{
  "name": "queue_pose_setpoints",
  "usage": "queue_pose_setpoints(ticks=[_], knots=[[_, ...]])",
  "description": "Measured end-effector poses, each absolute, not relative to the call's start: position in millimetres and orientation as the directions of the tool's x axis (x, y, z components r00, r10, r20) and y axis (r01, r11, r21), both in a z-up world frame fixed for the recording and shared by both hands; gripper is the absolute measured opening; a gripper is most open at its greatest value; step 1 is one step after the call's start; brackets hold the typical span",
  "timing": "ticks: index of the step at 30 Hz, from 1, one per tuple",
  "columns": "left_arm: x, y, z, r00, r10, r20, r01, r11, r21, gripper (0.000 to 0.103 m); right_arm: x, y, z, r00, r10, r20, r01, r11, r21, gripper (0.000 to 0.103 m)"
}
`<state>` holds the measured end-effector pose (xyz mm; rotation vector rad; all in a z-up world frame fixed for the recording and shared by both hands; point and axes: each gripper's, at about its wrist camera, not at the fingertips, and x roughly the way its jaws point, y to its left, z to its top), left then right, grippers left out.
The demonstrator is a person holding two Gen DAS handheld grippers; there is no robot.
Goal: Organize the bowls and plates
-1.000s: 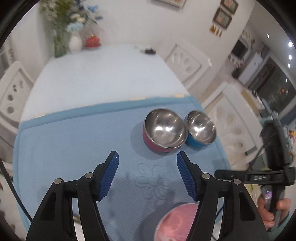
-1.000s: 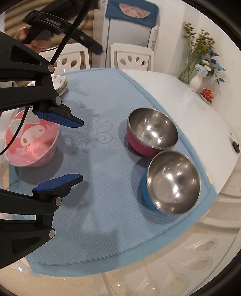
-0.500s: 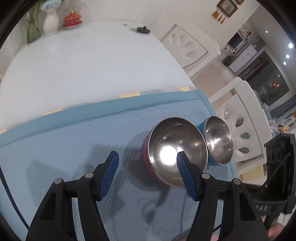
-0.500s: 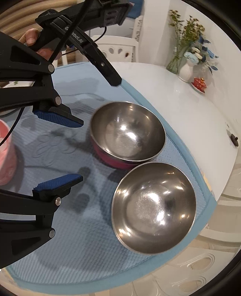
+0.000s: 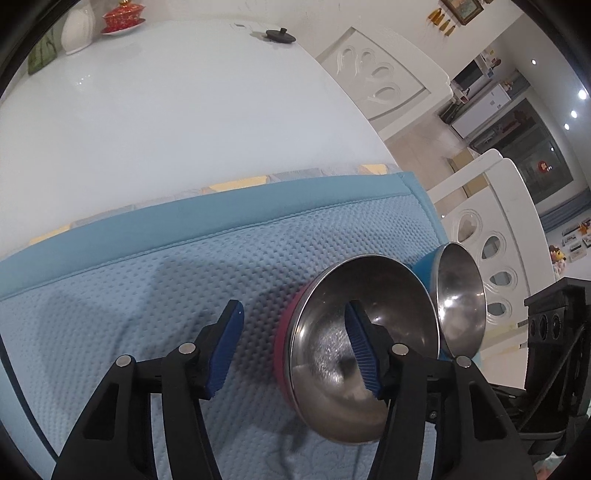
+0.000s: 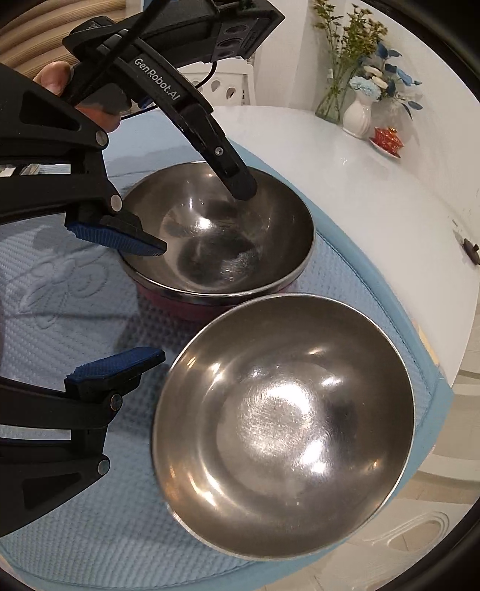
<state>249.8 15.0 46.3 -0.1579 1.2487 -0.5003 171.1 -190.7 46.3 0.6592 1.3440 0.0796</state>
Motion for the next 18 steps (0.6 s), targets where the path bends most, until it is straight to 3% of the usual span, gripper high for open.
queue_pose_setpoints(ticks=[3, 6, 7, 10, 11, 18], knots=[[251, 12, 43, 0.220, -0.450, -0.866, 0.276, 0.880, -0.387, 0.050, 174, -191, 43, 0.249, 0.421, -0.872, 0.306, 0.820, 0.483, 0.050], [251, 9, 41, 0.216, -0.459, -0.862, 0.277, 0.875, -0.397, 0.039, 175, -189, 41, 0.254, 0.414, -0.874, 0.301, 0.825, 0.479, 0.050], [251, 9, 40, 0.217, -0.461, -0.860, 0.278, 0.874, -0.398, 0.033, 176, -189, 41, 0.258, 0.405, -0.877, 0.302, 0.828, 0.472, 0.047], [249, 7, 37, 0.216, -0.467, -0.857, 0.278, 0.871, -0.405, 0.025, 177, -187, 39, 0.266, 0.405, -0.875, 0.294, 0.830, 0.473, 0.033], [248, 7, 37, 0.223, -0.462, -0.858, 0.277, 0.874, -0.399, 0.024, 180, -185, 39, 0.269, 0.406, -0.873, 0.286, 0.832, 0.475, 0.029], [231, 12, 56, 0.286, -0.455, -0.843, 0.291, 0.880, -0.376, 0.024, 171, -171, 57, 0.288, 0.355, -0.889, 0.211, 0.882, 0.421, 0.029]])
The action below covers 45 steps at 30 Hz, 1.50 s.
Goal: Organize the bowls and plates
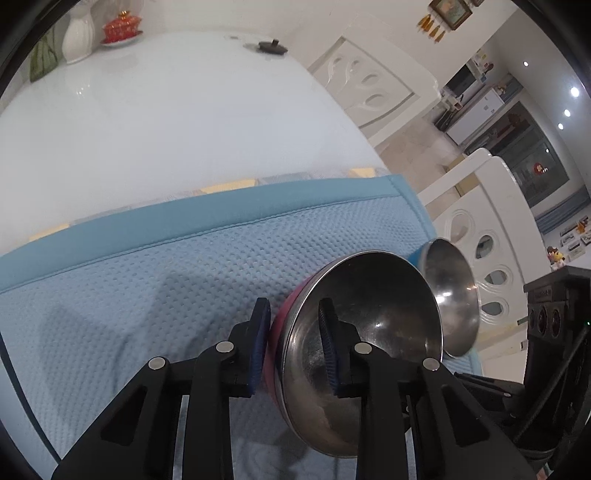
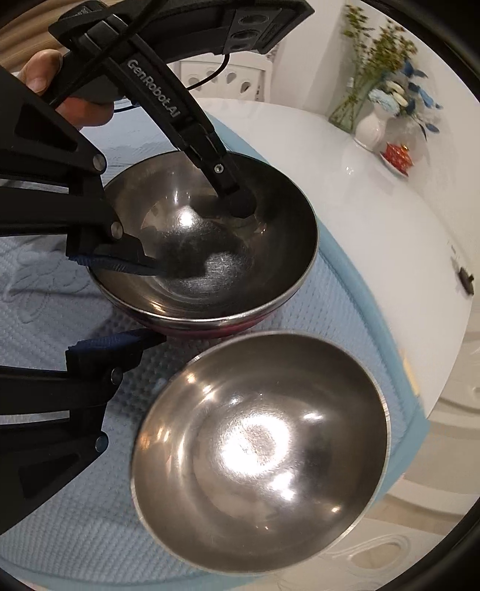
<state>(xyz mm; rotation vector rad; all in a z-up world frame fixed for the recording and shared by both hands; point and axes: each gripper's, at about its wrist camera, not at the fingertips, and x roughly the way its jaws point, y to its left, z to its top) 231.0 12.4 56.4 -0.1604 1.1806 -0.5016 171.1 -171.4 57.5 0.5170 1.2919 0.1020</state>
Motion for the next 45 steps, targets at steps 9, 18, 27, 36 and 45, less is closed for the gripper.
queue_pose_setpoints(ticks=[9, 18, 27, 36, 45], knots=[[184, 31, 116, 0.394, -0.429, -0.812, 0.258, 0.900, -0.350, 0.024, 144, -151, 105, 0.308, 0.387, -0.869, 0.141, 0.885, 0.444, 0.029], [119, 38, 172, 0.484, -0.428, -0.763, 0.239, 0.904, -0.355, 0.023, 88, -133, 152, 0.312, 0.408, -0.858, 0.085, 0.888, 0.452, 0.029], [75, 22, 182, 0.488, -0.471, -0.735, 0.285, 0.882, -0.375, 0.023, 32, -139, 162, 0.311, 0.379, -0.872, 0.083, 0.902, 0.423, 0.029], [29, 11, 192, 0.526, -0.410, -0.745, 0.245, 0.912, -0.329, 0.023, -6, -153, 164, 0.288, 0.419, -0.861, 0.061, 0.889, 0.453, 0.029], [-19, -17, 198, 0.560, -0.393, -0.729, 0.145, 0.913, -0.380, 0.023, -50, -188, 184, 0.330, 0.419, -0.846, -0.044, 0.902, 0.429, 0.029]])
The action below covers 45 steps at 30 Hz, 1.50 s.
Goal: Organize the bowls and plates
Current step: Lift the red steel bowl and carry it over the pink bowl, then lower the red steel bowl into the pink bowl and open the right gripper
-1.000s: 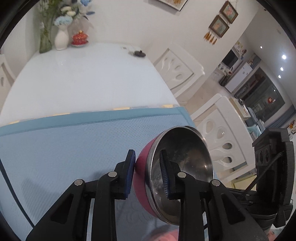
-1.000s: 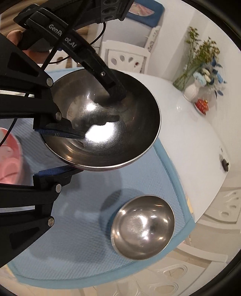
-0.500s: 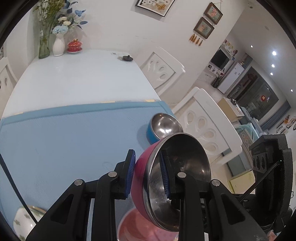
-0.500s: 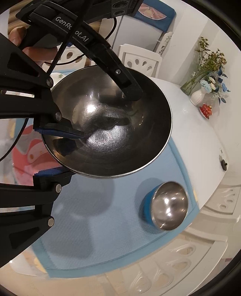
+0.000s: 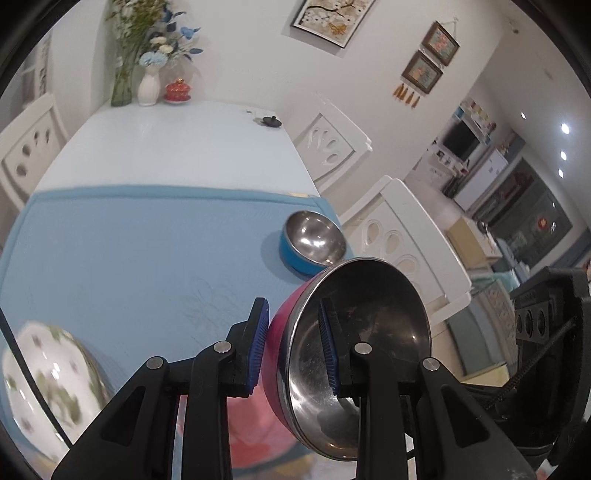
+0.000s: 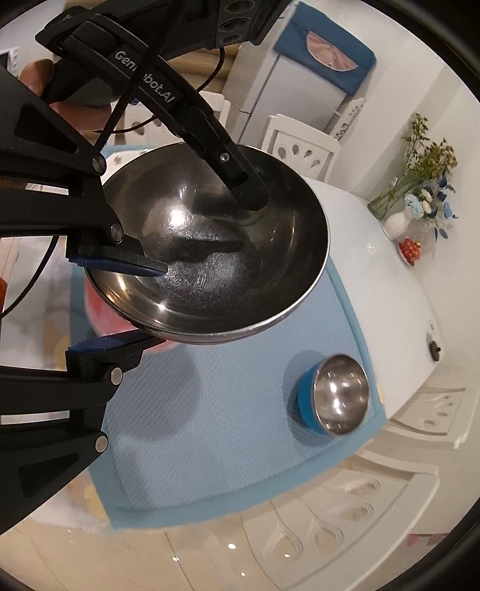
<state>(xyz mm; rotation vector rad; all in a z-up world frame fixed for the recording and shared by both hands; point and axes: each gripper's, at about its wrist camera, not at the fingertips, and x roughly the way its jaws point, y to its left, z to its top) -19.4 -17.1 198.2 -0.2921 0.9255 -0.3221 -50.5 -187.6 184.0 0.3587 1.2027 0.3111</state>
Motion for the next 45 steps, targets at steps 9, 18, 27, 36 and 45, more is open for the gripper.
queue_pose_setpoints(ticks=[9, 18, 27, 36, 45], knots=[[-58, -27, 189, 0.562, -0.403, -0.723, 0.073, 0.894, -0.441, 0.024, -71, -220, 184, 0.319, 0.439, -0.840, -0.077, 0.896, 0.438, 0.030], [-86, -15, 183, 0.576, -0.349, -0.739, 0.010, 0.907, -0.420, 0.024, -76, -208, 174, 0.266, 0.470, -0.841, -0.136, 0.882, 0.450, 0.030], [-87, 0, 155, 0.529, -0.282, -0.800, -0.054, 0.930, -0.363, 0.024, -69, -176, 140, 0.144, 0.457, -0.878, -0.166, 0.886, 0.434, 0.031], [-79, 9, 134, 0.483, -0.281, -0.829, -0.063, 0.934, -0.353, 0.023, -60, -161, 110, 0.062, 0.419, -0.906, -0.168, 0.899, 0.404, 0.031], [-72, 13, 117, 0.443, -0.307, -0.842, -0.070, 0.925, -0.374, 0.023, -55, -151, 96, 0.033, 0.380, -0.924, -0.154, 0.916, 0.371, 0.031]])
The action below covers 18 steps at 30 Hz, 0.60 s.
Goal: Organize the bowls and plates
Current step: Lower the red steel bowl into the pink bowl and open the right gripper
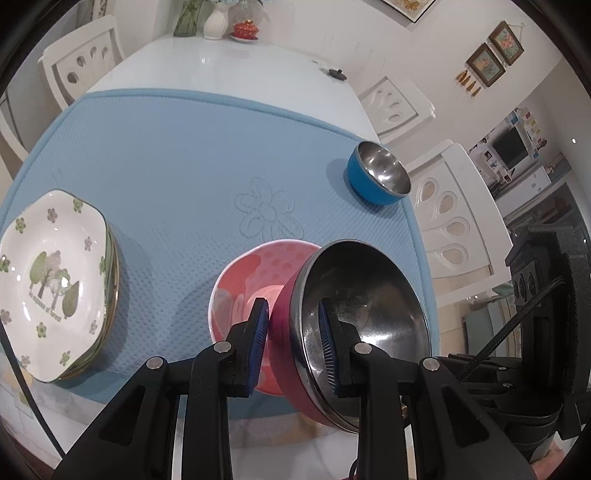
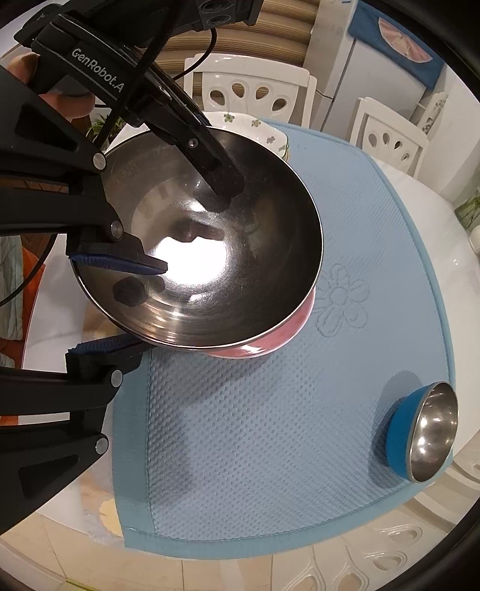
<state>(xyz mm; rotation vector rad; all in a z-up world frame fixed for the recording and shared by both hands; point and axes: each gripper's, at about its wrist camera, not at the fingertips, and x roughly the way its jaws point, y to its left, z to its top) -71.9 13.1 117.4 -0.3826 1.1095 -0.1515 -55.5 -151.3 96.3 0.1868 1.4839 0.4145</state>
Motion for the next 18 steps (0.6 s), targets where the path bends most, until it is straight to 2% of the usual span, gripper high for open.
queue_pose_setpoints(ticks=[18], knots=[[-67, 16, 94, 0.396, -0.349, -0.850, -0.076, 0.909, -0.409, 0.024, -48, -145, 75, 0.019, 0.326, -0.945, -0.100, 0.941, 0.322, 0.031]])
